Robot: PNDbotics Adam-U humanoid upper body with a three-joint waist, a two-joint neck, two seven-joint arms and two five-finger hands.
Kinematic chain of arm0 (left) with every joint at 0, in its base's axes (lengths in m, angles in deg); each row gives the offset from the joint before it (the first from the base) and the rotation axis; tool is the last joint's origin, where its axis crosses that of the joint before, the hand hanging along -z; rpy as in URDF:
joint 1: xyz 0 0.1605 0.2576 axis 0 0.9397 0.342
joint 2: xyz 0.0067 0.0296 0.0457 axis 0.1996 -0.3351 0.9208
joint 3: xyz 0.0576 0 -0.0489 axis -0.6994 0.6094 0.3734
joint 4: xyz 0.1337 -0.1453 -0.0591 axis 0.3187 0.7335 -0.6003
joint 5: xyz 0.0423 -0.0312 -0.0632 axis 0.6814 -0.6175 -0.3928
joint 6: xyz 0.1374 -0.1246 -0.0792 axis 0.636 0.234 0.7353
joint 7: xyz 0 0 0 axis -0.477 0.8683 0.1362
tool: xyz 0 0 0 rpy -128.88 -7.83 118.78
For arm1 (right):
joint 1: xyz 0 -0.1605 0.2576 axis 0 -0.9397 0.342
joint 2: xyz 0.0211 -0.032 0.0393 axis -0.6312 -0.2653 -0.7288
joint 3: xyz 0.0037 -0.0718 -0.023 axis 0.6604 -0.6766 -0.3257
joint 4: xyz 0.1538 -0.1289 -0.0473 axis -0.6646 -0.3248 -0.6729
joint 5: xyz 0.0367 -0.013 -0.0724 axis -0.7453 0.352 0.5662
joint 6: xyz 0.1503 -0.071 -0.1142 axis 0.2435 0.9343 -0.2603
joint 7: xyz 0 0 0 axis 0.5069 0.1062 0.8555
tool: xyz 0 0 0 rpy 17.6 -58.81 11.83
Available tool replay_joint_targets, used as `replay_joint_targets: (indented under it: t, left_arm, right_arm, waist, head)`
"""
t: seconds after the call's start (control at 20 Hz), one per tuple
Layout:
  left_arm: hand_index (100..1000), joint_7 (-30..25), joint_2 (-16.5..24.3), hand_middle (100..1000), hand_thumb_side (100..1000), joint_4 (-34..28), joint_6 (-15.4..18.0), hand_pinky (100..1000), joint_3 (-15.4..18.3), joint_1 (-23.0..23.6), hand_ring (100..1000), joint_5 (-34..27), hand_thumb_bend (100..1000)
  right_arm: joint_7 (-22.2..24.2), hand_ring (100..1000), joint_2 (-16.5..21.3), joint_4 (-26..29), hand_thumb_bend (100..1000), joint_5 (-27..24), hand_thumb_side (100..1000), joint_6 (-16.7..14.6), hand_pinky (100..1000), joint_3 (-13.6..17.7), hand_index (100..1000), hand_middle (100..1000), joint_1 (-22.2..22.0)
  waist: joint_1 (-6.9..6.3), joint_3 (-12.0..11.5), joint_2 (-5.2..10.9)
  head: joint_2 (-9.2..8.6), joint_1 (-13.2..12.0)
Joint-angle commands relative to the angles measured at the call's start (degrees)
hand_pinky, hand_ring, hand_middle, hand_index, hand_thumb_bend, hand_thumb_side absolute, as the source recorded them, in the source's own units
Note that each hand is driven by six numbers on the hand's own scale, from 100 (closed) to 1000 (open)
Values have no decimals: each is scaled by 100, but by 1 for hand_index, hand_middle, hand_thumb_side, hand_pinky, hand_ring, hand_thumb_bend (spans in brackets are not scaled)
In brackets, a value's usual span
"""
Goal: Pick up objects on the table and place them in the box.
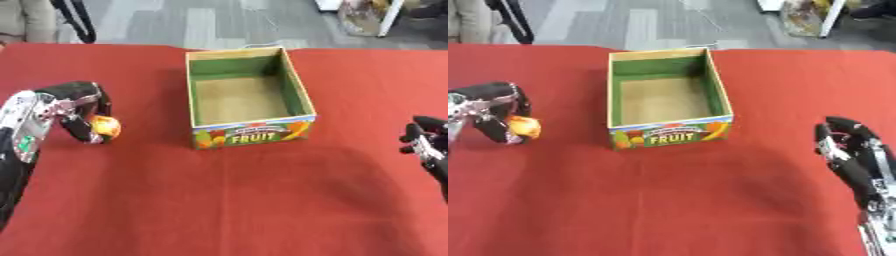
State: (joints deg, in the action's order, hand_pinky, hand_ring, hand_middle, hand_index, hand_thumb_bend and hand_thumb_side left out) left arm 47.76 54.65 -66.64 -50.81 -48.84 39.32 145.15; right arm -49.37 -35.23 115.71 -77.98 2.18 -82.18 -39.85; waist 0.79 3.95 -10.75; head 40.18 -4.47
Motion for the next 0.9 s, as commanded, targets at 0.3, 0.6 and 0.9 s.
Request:
replay_joint_targets:
  t: [0.3, 0.6, 0.9]
  left_arm:
    - [369, 118, 199, 218, 100, -783, 75, 135, 92, -118, 201, -392, 345]
    - [371, 186, -35, 216, 100, -1288, 142, 136, -61, -636, 198, -703, 354]
    - [386, 351, -763, 230, 100, -931, 259, 153, -370, -1392, 214, -323, 374]
  right_arm:
    - [-1, 623, 103, 50, 285, 38, 394, -12, 556, 39, 754, 614, 12]
    - [25, 623, 96, 40, 285, 40, 394, -9, 556, 15, 754, 614, 9]
    - [104, 623, 42, 33, 286, 23, 394, -1, 556, -60, 754, 614, 75]
  waist:
    - [-9, 2, 107]
    - [-16, 16, 127]
    - [-20, 212, 121]
  head:
    - [18, 0]
    - [25, -32]
    - [-34, -186]
